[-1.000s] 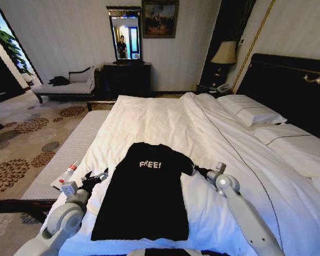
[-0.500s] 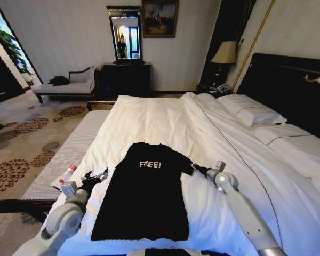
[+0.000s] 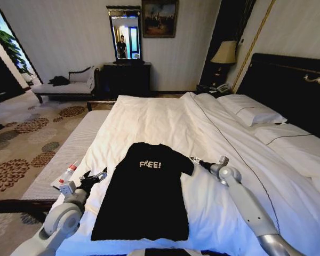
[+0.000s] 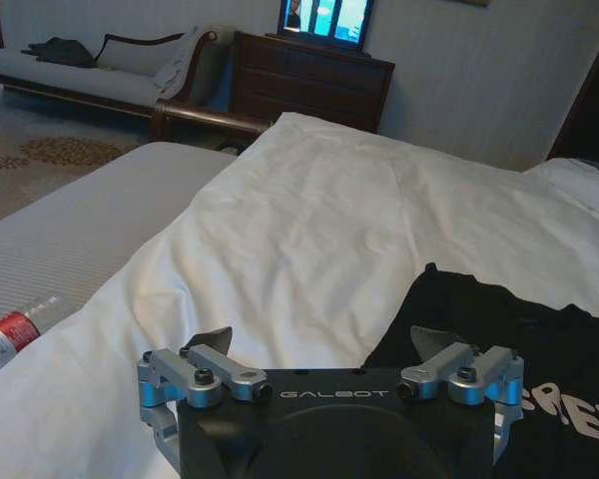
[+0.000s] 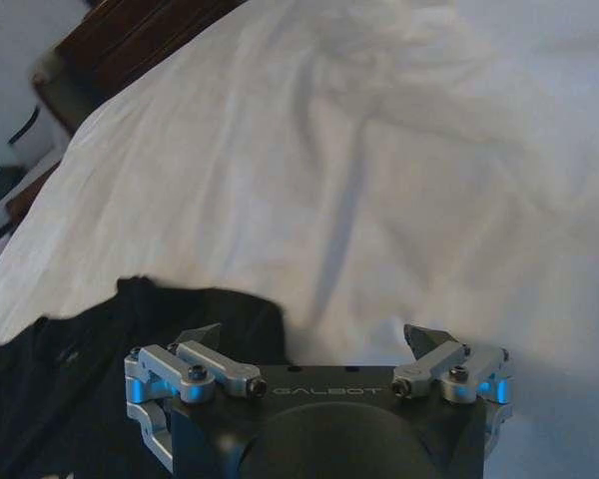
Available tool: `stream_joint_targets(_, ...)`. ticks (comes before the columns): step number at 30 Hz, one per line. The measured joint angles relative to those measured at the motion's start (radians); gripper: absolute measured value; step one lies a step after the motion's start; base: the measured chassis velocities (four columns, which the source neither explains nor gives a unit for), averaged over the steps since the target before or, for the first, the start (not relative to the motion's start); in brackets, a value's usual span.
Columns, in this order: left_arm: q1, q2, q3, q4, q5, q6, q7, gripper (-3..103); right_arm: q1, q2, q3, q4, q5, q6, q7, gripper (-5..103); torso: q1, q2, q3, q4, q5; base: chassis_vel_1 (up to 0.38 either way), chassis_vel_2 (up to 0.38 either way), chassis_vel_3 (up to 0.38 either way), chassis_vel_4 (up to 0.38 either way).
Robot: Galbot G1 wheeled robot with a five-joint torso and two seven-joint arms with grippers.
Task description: Fold the clothes on the bed.
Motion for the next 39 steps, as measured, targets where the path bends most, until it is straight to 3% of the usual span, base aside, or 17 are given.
stream_joint_targets(5, 0.001, -0.004, -0.002, 0.001, -0.001, 0.000, 0.000, 100, -0.001, -0.013, -0.051, 0.010, -0.117, 0.020, -0.060, 100, 0.000, 0.000, 0.000, 0.0000, 0.0003, 0.000, 0.000, 0.000, 0.000)
stream_joint_targets(7, 0.005, -0.004, -0.009, 0.003, -0.003, 0.000, 0.001, 100, 0.003, -0.025, -0.097, 0.010, -0.232, 0.074, -0.119, 100, 0.000, 0.000, 0.000, -0.0001, 0.0002, 0.000, 0.000, 0.000, 0.000)
stream_joint_targets(8, 0.005, -0.004, -0.009, 0.003, -0.003, 0.000, 0.001, 100, 0.003, -0.025, -0.097, 0.010, -0.232, 0.074, -0.119, 100, 0.000, 0.000, 0.000, -0.0001, 0.0002, 0.000, 0.000, 0.000, 0.000)
stream_joint_targets(10, 0.007, -0.005, -0.013, 0.005, -0.004, 0.000, 0.002, 100, 0.014, -0.032, -0.130, 0.004, -0.322, 0.121, -0.156, 100, 0.000, 0.000, 0.000, 0.0001, 0.0002, 0.000, 0.000, 0.000, 0.000)
stream_joint_targets(12, 0.003, -0.005, -0.012, 0.009, -0.006, 0.000, 0.003, 100, 0.035, -0.035, -0.165, -0.019, -0.418, 0.193, -0.184, 100, 0.000, 0.000, 0.000, 0.0001, 0.0002, 0.000, 0.000, 0.000, 0.000)
stream_joint_targets(21, -0.019, 0.004, 0.004, 0.026, -0.015, 0.000, 0.005, 100, 0.044, -0.044, -0.177, -0.035, -0.435, 0.201, -0.186, 98, 0.000, 0.000, 0.000, -0.0002, 0.0000, 0.000, 0.000, 0.000, 0.000)
stream_joint_targets(26, -0.026, 0.004, 0.010, 0.031, -0.016, 0.000, 0.006, 100, 0.039, -0.042, -0.181, -0.030, -0.380, 0.177, -0.185, 78, 0.000, 0.000, 0.000, 0.0000, 0.0000, 0.000, 0.000, 0.000, 0.000)
stream_joint_targets(27, -0.027, 0.004, 0.009, 0.032, -0.018, 0.000, 0.007, 100, 0.042, -0.039, -0.193, -0.028, -0.371, 0.171, -0.184, 61, 0.000, 0.000, 0.000, 0.0000, 0.0001, 0.000, 0.000, 0.000, 0.000)
stream_joint_targets(29, -0.027, 0.005, 0.007, 0.032, -0.019, 0.000, 0.007, 100, 0.044, -0.038, -0.195, -0.028, -0.368, 0.169, -0.182, 61, 0.000, 0.000, 0.000, 0.0000, 0.0001, 0.000, 0.000, 0.000, 0.000)
stream_joint_targets(32, -0.026, 0.005, 0.002, 0.033, -0.020, 0.000, 0.007, 100, 0.046, -0.037, -0.198, -0.029, -0.351, 0.164, -0.168, 44, 0.000, 0.000, 0.000, 0.0001, 0.0001, 0.000, 0.000, 0.000, 0.000)
stream_joint_targets(33, -0.026, 0.005, 0.002, 0.033, -0.020, 0.000, 0.007, 100, 0.046, -0.037, -0.198, -0.029, -0.350, 0.164, -0.167, 44, 0.000, 0.000, 0.000, 0.0001, 0.0001, 0.000, 0.000, 0.000, 0.000)
stream_joint_targets(34, -0.026, 0.005, 0.000, 0.033, -0.021, 0.000, 0.007, 100, 0.046, -0.037, -0.198, -0.029, -0.346, 0.164, -0.164, 34, 0.000, 0.000, 0.000, 0.0000, 0.0001, 0.000, 0.000, 0.000, 0.000)
stream_joint_targets(36, -0.026, 0.005, 0.000, 0.033, -0.021, 0.000, 0.007, 100, 0.046, -0.037, -0.198, -0.029, -0.345, 0.164, -0.163, 34, 0.000, 0.000, 0.000, 0.0000, 0.0001, 0.000, 0.000, 0.000, 0.000)
stream_joint_targets(39, -0.024, 0.004, -0.003, 0.032, -0.021, 0.000, 0.007, 100, 0.043, -0.040, -0.198, -0.025, -0.343, 0.163, -0.162, 18, 0.000, 0.000, 0.000, 0.0000, 0.0001, 0.000, 0.000, 0.000, 0.000)
